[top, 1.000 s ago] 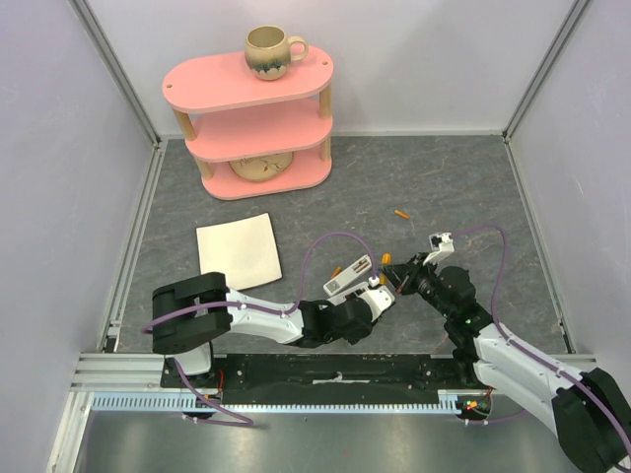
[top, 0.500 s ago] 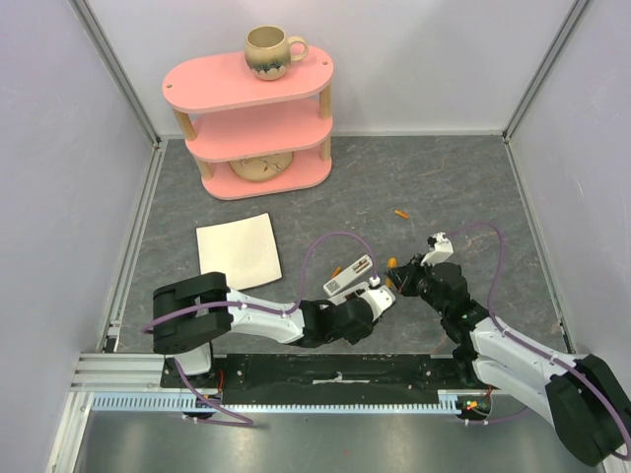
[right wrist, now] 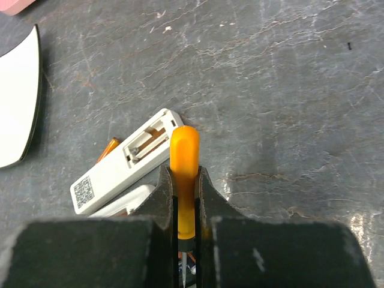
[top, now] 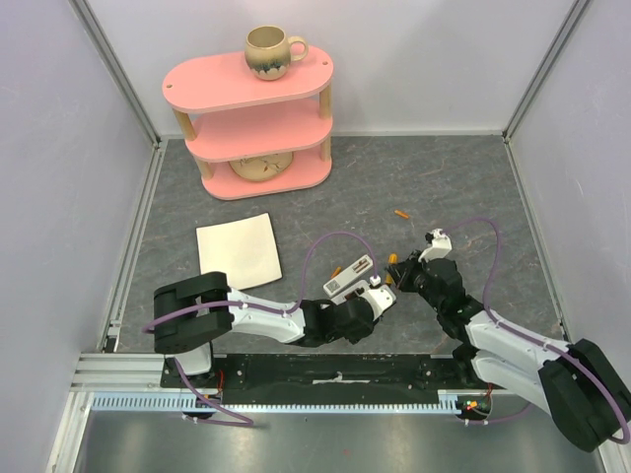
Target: Unload the batteries from the remote control
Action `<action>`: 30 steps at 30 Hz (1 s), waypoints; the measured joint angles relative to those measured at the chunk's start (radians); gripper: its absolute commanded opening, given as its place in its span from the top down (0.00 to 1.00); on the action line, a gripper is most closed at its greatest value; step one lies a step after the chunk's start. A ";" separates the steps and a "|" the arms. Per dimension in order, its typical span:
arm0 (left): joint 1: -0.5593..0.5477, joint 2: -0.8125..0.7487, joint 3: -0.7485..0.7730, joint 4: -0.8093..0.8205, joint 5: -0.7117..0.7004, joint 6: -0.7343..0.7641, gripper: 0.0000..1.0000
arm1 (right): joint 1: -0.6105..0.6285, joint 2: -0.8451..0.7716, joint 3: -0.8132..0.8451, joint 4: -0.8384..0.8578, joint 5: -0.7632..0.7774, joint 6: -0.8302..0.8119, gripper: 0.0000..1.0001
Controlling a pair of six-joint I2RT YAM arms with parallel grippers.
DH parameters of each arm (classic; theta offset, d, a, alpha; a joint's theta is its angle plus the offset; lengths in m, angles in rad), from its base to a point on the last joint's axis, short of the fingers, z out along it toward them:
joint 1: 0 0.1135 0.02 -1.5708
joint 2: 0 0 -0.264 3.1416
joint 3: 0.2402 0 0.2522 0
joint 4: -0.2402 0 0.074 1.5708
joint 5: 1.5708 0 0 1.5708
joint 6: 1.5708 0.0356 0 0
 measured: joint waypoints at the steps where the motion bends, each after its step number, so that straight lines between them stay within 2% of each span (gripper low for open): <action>1: 0.000 0.000 0.000 0.000 0.000 0.000 0.98 | 0.000 0.009 0.003 0.001 0.014 0.002 1.00; 13: 0.003 0.004 0.015 -0.024 0.003 -0.018 0.97 | 0.001 0.076 0.048 0.006 0.066 0.021 1.00; 14: 0.003 0.005 0.019 -0.031 0.003 -0.021 0.94 | 0.002 0.072 0.052 0.005 0.066 0.021 1.00; 17: 0.004 0.016 0.051 -0.079 0.000 -0.043 0.77 | 0.002 0.029 0.058 -0.009 0.066 0.021 1.00; 23: 0.004 0.058 0.146 -0.214 -0.018 -0.130 0.72 | 0.001 -0.130 0.059 -0.089 0.092 0.021 1.00; 25: 0.004 0.072 0.177 -0.256 -0.023 -0.165 0.60 | 0.001 -0.182 0.059 -0.116 0.113 0.019 1.00; 26: 0.005 0.078 0.192 -0.277 -0.023 -0.181 0.50 | 0.001 -0.200 0.059 -0.127 0.122 0.017 1.00; 30: 0.009 0.098 0.235 -0.325 -0.019 -0.244 0.40 | 0.001 -0.229 0.059 -0.163 0.147 0.010 1.00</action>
